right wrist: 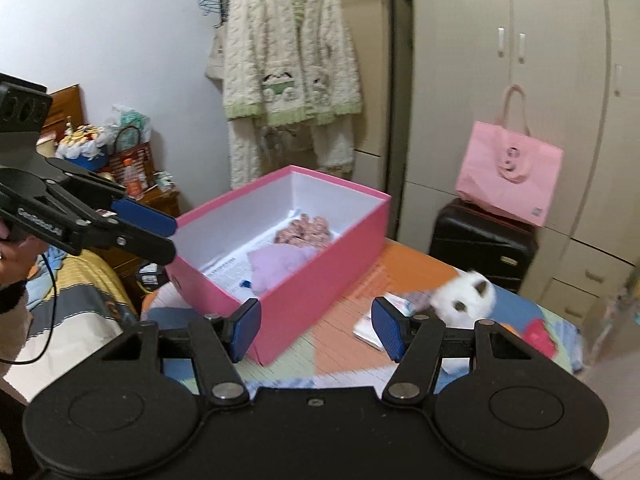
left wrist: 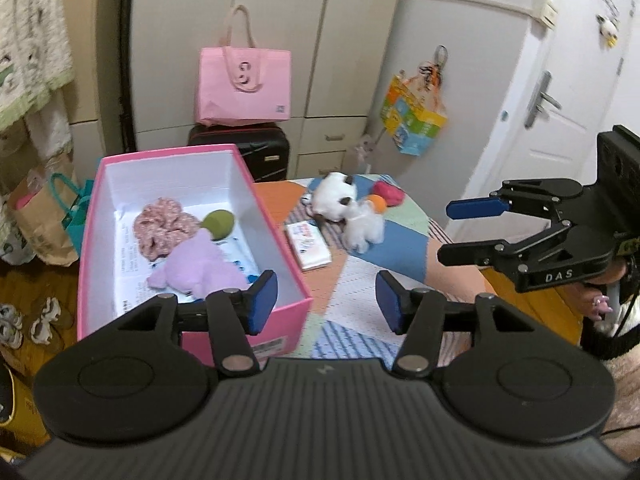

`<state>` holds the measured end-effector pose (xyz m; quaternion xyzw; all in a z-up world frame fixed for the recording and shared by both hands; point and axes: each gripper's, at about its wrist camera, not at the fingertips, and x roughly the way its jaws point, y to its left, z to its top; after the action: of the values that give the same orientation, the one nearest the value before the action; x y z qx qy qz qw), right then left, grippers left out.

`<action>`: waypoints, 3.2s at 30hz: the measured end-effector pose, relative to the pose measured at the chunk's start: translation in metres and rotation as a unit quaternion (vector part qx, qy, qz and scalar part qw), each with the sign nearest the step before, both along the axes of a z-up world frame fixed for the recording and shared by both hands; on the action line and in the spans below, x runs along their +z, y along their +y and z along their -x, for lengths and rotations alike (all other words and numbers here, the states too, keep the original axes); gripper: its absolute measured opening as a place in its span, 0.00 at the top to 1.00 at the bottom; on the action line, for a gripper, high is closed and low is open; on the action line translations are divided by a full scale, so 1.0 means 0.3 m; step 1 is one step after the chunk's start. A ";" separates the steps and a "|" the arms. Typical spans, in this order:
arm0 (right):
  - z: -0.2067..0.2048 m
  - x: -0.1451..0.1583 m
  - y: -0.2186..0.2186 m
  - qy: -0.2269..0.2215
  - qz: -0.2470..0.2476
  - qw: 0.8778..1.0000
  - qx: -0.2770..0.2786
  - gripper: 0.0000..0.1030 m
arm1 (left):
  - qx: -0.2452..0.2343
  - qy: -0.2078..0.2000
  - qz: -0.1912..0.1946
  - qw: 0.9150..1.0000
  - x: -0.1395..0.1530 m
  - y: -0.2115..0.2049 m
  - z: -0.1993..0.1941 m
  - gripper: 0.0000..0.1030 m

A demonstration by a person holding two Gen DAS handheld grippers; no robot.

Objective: Organize soft objects
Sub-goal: 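Move both tools back toward the white tissue pack and strawberry plush, then grasp the white tissue pack with the left tool while the right tool grasps the pink strawberry plush, then carry the tissue pack and strawberry plush over the pink shoebox with both tools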

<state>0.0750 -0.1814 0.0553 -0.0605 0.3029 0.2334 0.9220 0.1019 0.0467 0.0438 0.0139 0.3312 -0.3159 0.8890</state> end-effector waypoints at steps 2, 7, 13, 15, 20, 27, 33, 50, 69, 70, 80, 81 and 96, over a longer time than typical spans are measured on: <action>0.024 -0.005 -0.032 -0.003 0.000 1.000 -0.010 0.36 | -0.010 -0.002 -0.005 1.000 -0.002 -0.033 0.011 0.46; 0.069 -0.026 -0.115 -0.011 0.001 0.999 -0.038 0.36 | -0.036 -0.001 -0.015 0.999 -0.017 -0.123 0.024 0.46; 0.079 -0.053 -0.197 -0.021 -0.007 0.998 -0.056 0.36 | -0.055 -0.001 -0.024 0.998 -0.043 -0.224 0.010 0.45; 0.080 -0.065 -0.221 -0.028 -0.010 0.998 -0.060 0.36 | -0.057 -0.004 -0.026 0.998 -0.054 -0.258 0.001 0.45; 0.046 -0.107 -0.284 -0.041 -0.025 0.996 -0.076 0.36 | -0.052 -0.018 -0.035 0.998 -0.086 -0.344 -0.032 0.45; -0.051 -0.166 -0.359 -0.065 -0.024 0.993 -0.097 0.36 | -0.018 -0.036 -0.051 0.998 -0.159 -0.452 -0.119 0.45; -0.182 -0.211 -0.467 -0.054 -0.038 0.988 -0.139 0.36 | 0.036 -0.054 -0.067 0.996 -0.216 -0.520 -0.224 0.45; -0.510 -0.443 -0.621 -0.010 -0.086 0.974 -0.209 0.36 | 0.152 -0.066 -0.122 0.979 -0.407 -0.614 -0.430 0.47; -0.659 -0.585 -0.638 0.038 -0.066 0.972 -0.222 0.37 | 0.199 -0.005 -0.116 0.973 -0.530 -0.586 -0.502 0.48; -0.660 -0.589 -0.639 0.038 -0.067 0.972 -0.222 0.41 | 0.199 -0.003 -0.116 0.973 -0.531 -0.586 -0.503 0.48; -0.620 -0.564 -0.645 0.012 -0.051 0.972 -0.228 0.47 | 0.191 0.005 -0.103 0.976 -0.539 -0.593 -0.516 0.60; -0.612 -0.559 -0.647 0.008 -0.051 0.972 -0.229 0.47 | 0.190 0.006 -0.101 0.977 -0.538 -0.593 -0.513 0.61; -0.452 -0.502 -0.580 -0.016 -0.040 0.977 -0.208 0.47 | 0.194 0.011 -0.086 0.977 -0.520 -0.572 -0.429 0.62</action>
<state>0.2108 -0.3555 -0.0952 0.0373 0.2847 0.0474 0.9567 0.2305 -0.1250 -0.1121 0.0222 0.3628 -0.1077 0.9253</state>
